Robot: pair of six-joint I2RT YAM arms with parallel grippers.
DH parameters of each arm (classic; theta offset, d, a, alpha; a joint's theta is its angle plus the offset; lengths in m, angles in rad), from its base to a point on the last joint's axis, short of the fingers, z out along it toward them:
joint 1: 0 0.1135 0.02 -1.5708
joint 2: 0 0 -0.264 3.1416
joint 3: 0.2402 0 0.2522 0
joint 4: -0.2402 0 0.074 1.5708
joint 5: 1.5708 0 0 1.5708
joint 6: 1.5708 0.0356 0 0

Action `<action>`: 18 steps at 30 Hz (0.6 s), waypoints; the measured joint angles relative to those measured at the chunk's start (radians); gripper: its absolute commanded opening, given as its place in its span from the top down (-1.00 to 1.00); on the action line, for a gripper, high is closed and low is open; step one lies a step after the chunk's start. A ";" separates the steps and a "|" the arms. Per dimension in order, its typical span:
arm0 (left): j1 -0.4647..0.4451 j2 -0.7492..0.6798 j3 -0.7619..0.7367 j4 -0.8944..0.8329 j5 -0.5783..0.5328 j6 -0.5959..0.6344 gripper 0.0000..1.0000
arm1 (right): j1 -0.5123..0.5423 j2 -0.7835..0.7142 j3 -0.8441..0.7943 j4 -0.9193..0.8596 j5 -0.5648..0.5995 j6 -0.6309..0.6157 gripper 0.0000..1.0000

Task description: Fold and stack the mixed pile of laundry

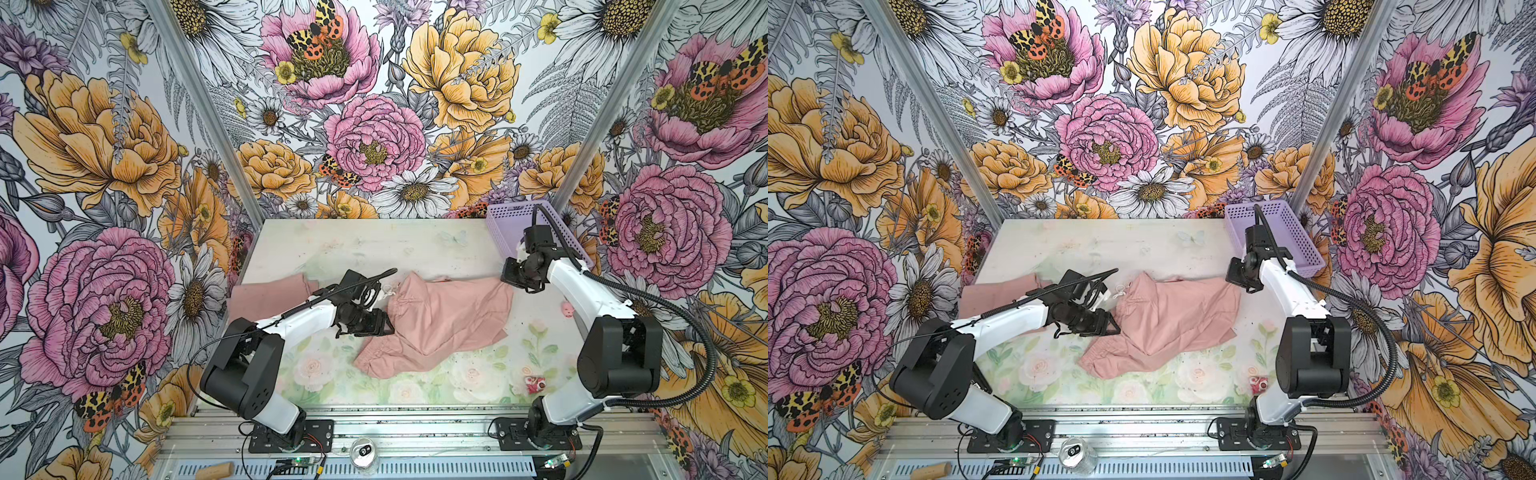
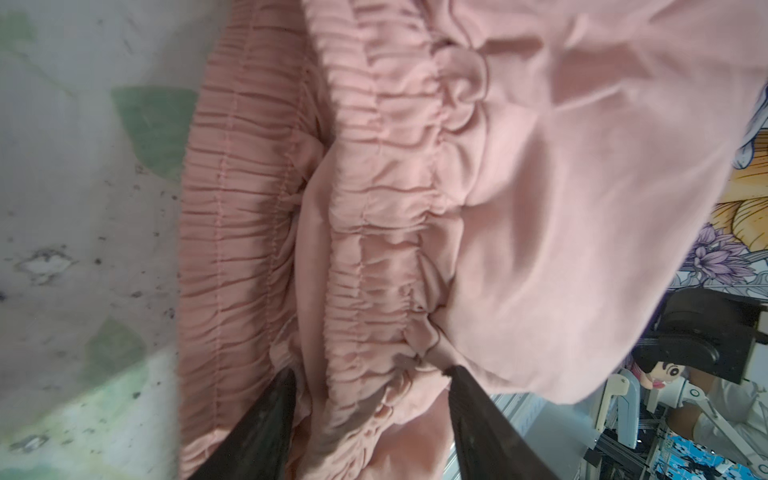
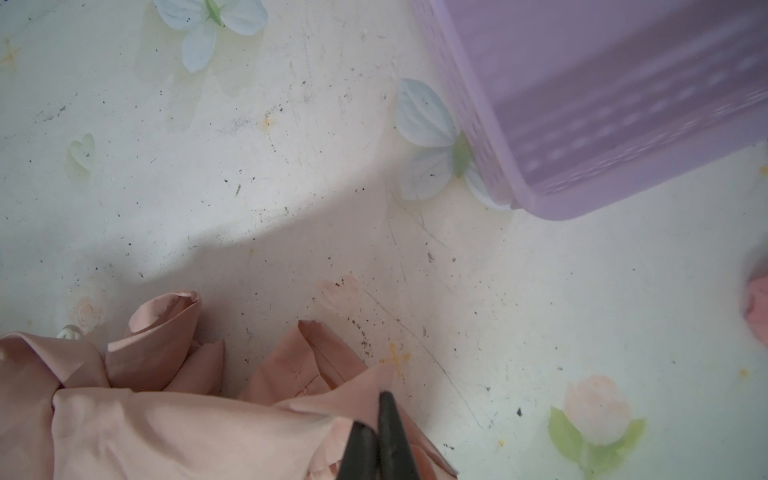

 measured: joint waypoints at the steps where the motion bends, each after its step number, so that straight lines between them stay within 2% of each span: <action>1: -0.003 -0.002 0.000 0.002 0.002 -0.001 -0.14 | 0.000 0.000 -0.002 0.002 0.000 0.000 1.00; 10: -0.036 -0.093 0.000 0.020 0.026 -0.023 -0.10 | 0.000 -0.001 -0.028 0.014 -0.002 0.000 1.00; 15: -0.069 -0.080 -0.002 0.039 0.037 -0.027 -0.09 | 0.000 -0.001 -0.033 0.025 -0.002 0.001 1.00; 18: -0.067 -0.063 -0.022 0.075 0.039 -0.039 -0.01 | 0.000 -0.002 -0.034 0.029 -0.003 0.001 1.00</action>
